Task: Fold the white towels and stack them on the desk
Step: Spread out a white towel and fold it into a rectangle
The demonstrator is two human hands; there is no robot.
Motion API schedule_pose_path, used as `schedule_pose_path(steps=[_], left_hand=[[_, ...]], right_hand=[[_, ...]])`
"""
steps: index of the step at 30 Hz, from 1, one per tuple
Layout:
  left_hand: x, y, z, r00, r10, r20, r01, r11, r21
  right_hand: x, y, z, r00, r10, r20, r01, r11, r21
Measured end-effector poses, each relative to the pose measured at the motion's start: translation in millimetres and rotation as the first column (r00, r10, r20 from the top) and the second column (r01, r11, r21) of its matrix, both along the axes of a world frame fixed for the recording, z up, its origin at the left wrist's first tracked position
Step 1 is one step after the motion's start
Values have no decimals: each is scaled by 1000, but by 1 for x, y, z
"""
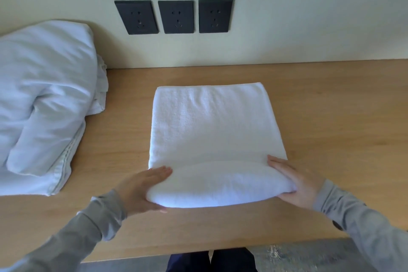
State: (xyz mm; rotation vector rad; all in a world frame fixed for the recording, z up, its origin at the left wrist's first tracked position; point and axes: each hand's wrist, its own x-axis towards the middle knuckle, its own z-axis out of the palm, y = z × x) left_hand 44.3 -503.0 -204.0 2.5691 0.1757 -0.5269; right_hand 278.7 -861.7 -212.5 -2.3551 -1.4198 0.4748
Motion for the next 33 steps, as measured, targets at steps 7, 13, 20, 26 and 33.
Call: schedule_pose_path(steps=[7, 13, 20, 26, 33], left_hand=[[49, 47, 49, 874, 486, -1, -428, 769, -475], [103, 71, 48, 581, 808, -100, -648, 385, -657], [174, 109, 23, 414, 905, -98, -790, 304, -532], [209, 132, -10, 429, 899, -87, -838, 361, -410], [221, 138, -37, 448, 886, -122, -885, 419, -202]], right_hand=[[61, 40, 60, 836, -327, -441, 382, 924, 38], [112, 92, 71, 655, -432, -620, 681, 692, 237], [162, 145, 48, 514, -603, -611, 839, 503, 209], [199, 179, 17, 500, -671, -547, 851, 500, 164], [223, 195, -24, 482, -758, -439, 851, 525, 28]])
